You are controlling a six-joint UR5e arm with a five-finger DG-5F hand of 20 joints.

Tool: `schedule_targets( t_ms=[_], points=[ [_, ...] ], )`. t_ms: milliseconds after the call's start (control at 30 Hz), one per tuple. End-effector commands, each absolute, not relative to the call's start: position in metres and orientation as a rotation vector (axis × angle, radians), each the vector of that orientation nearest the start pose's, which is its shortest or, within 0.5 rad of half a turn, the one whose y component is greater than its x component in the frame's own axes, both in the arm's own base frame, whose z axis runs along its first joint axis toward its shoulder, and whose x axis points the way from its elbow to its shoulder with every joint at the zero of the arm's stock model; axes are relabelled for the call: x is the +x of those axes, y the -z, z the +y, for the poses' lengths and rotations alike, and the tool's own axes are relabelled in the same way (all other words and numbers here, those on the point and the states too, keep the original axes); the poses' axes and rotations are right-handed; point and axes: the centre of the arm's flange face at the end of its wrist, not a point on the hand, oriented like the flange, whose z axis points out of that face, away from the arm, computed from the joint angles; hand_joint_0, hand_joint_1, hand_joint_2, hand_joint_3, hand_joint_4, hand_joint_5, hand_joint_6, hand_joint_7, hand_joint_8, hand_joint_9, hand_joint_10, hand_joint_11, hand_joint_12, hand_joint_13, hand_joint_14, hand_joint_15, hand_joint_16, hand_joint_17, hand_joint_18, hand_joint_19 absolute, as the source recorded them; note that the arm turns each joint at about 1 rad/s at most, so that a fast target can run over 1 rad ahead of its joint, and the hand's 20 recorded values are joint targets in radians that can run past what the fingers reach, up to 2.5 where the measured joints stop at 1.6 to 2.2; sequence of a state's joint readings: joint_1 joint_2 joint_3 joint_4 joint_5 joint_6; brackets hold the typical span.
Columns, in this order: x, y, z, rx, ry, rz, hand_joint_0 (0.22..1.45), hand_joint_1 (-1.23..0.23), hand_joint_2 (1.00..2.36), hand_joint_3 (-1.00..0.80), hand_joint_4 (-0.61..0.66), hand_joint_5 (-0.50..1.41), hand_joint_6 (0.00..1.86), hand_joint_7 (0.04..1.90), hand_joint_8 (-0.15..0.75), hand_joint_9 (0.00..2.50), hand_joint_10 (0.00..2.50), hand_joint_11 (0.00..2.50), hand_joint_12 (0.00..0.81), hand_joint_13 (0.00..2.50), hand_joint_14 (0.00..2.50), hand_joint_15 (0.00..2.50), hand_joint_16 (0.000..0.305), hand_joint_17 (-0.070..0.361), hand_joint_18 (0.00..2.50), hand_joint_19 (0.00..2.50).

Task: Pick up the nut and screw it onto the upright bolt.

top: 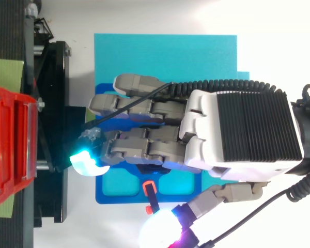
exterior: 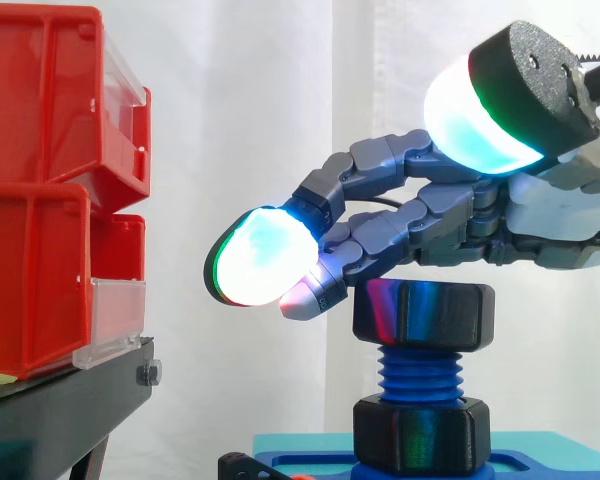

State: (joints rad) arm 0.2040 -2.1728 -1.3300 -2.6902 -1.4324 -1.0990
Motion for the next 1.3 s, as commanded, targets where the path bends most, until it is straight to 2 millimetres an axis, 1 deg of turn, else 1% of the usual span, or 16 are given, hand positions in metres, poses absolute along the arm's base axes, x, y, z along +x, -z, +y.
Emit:
schedule_targets(
  t_ms=[0,267,333,367,467,567,667,800,867,1067,1167,1267],
  points=[
    [0.729,-0.284,0.001,0.309,-0.447,1.471,0.47,-0.23,1.00,-0.50,0.16,-0.10,0.50,0.79,0.238,0.55,0.00,0.00,0.338,0.19,0.00,0.00,0.040,0.090,0.00,0.00],
    [0.729,-0.284,-0.004,0.304,-0.447,1.472,0.48,-0.24,1.00,-0.50,0.18,-0.08,0.50,0.88,0.248,0.61,0.00,0.00,0.328,0.25,0.00,0.00,0.037,0.083,0.00,0.00],
    [0.728,-0.283,-0.007,0.293,-0.457,1.483,0.48,-0.24,1.00,-0.50,0.18,-0.07,0.50,0.95,0.254,0.66,0.00,0.00,0.318,0.29,0.00,0.00,0.034,0.077,0.00,0.00],
    [0.728,-0.282,-0.007,0.294,-0.457,1.487,0.48,-0.24,1.00,-0.50,0.18,-0.07,0.50,0.95,0.254,0.67,0.00,0.00,0.315,0.29,0.00,0.00,0.034,0.077,0.00,0.00],
    [0.728,-0.281,-0.012,0.298,-0.452,1.489,0.49,-0.25,1.00,-0.50,0.15,-0.05,0.50,1.11,0.270,0.74,0.00,0.00,0.301,0.37,0.00,0.00,0.029,0.066,0.00,0.00],
    [0.726,-0.281,-0.013,0.298,-0.451,1.499,0.49,-0.26,1.00,-0.50,0.12,-0.04,0.51,1.21,0.270,0.79,0.00,0.01,0.292,0.41,0.00,0.00,0.027,0.061,0.03,0.00],
    [0.725,-0.280,-0.021,0.301,-0.446,1.509,0.49,-0.27,1.00,-0.50,0.09,-0.03,0.51,1.30,0.272,0.84,0.00,0.03,0.289,0.45,0.00,0.00,0.026,0.058,0.06,0.00],
    [0.725,-0.280,-0.024,0.294,-0.452,1.514,0.50,-0.28,1.00,-0.50,0.08,-0.03,0.51,1.34,0.275,0.89,0.00,0.04,0.283,0.52,0.00,0.00,0.024,0.055,0.13,0.00],
    [0.724,-0.279,-0.026,0.294,-0.452,1.522,0.50,-0.29,1.00,-0.50,0.08,-0.02,0.51,1.36,0.279,0.97,0.00,0.10,0.273,0.59,0.00,0.00,0.022,0.050,0.21,0.00],
    [0.723,-0.280,-0.034,0.291,-0.454,1.521,0.51,-0.29,1.00,-0.50,0.08,-0.02,0.51,1.41,0.277,1.09,0.01,0.22,0.275,0.70,0.00,0.00,0.022,0.048,0.31,0.00],
    [0.727,-0.289,-0.036,0.282,-0.460,1.505,0.51,-0.31,1.00,-0.50,0.09,-0.02,0.51,1.46,0.278,1.19,0.01,0.31,0.273,0.78,0.00,0.02,0.020,0.046,0.38,0.00],
    [0.727,-0.291,-0.040,0.278,-0.463,1.513,0.51,-0.32,1.00,-0.50,0.10,-0.01,0.50,1.51,0.284,1.24,0.01,0.33,0.273,0.81,0.00,0.03,0.021,0.046,0.42,0.00]
  ],
)
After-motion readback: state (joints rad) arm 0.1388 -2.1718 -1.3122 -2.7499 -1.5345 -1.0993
